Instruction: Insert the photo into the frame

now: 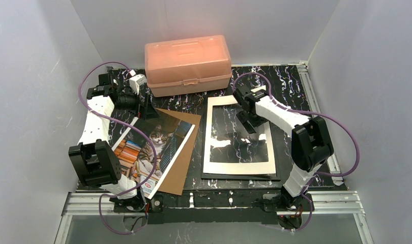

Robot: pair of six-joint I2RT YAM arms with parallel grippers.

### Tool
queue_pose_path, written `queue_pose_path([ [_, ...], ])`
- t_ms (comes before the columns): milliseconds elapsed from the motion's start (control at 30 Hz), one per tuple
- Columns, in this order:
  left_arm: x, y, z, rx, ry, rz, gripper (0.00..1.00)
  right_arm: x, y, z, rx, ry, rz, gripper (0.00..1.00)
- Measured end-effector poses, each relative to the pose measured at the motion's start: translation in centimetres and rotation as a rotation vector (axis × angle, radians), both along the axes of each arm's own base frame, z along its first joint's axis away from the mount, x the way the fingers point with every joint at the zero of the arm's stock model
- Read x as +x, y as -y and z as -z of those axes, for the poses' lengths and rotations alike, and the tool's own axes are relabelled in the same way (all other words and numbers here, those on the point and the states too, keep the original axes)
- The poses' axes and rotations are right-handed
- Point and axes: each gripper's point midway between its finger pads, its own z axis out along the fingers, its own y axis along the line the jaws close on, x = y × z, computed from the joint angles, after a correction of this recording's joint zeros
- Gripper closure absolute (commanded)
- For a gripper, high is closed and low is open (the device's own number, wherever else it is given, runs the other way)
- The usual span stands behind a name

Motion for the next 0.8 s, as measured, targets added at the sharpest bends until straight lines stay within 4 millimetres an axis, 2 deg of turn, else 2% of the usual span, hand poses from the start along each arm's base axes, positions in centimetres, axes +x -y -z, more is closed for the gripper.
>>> queue_pose_path([
  [433,0.0,0.1,-0.1,-0.004,0.004,0.005,0.02,1.0,1.0,0.1,0.024,0.042,0.062,0.01],
  [567,0.0,0.1,-0.1,-0.007,0.005,0.007,0.02,1.7,0.5,-0.2,0.066,0.085,0.09,0.03],
  [700,-0.1,0.1,-0.1,-0.009,0.004,0.008,0.02,4.2,-1.4,-1.4,0.17,0.189,0.107,0.1],
  [800,-0.1,0.1,0.0,-0.009,0.001,0.008,0.02,7.1,-3.8,-3.2,0.284,0.297,0.113,0.27],
])
